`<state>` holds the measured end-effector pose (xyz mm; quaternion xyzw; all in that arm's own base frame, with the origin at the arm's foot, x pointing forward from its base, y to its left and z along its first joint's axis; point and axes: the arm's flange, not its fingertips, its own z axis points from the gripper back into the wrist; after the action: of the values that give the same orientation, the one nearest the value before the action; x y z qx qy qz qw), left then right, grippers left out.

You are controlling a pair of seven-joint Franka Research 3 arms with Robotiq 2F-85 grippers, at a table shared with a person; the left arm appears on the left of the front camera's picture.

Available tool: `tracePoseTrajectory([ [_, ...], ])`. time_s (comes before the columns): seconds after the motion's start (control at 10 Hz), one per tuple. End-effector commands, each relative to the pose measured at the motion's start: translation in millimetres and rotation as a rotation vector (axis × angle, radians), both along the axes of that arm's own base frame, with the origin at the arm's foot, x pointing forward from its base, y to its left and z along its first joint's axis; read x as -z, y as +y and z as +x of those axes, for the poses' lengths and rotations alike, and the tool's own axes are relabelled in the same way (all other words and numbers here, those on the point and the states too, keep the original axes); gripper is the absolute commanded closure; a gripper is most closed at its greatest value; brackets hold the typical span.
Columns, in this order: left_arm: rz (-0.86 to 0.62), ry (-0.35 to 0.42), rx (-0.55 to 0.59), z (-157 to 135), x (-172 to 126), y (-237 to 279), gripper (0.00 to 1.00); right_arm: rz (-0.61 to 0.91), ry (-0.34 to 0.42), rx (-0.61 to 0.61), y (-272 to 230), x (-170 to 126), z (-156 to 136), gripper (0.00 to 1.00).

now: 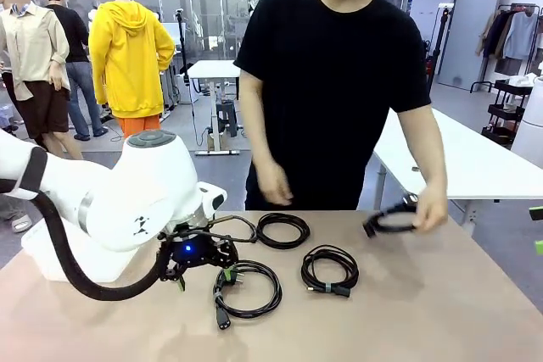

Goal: Organize and store the cables.
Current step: Place the Power Cable into the Organizing box.

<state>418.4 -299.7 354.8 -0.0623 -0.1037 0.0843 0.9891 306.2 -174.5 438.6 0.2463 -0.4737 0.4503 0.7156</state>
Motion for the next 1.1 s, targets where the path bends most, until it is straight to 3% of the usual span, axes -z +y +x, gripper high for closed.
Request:
tracePoseTrajectory([
  [0.0, 0.023, 0.021, -0.062, 16.4, 11.7, -23.6, 0.0, 0.003, -0.025, -0.005, -0.9, 0.7, 2.0, 0.0],
  [0.7, 0.103, 0.1, -0.046, 23.2, 42.6, -38.6, 0.0, 0.003, -0.025, -0.005, -0.9, 0.7, 2.0, 0.0],
  [1.0, 0.129, 0.082, -0.034, 23.3, 41.0, -41.5, 0.88, 0.003, -0.025, -0.005, -0.9, 0.7, 2.0, 0.0],
])
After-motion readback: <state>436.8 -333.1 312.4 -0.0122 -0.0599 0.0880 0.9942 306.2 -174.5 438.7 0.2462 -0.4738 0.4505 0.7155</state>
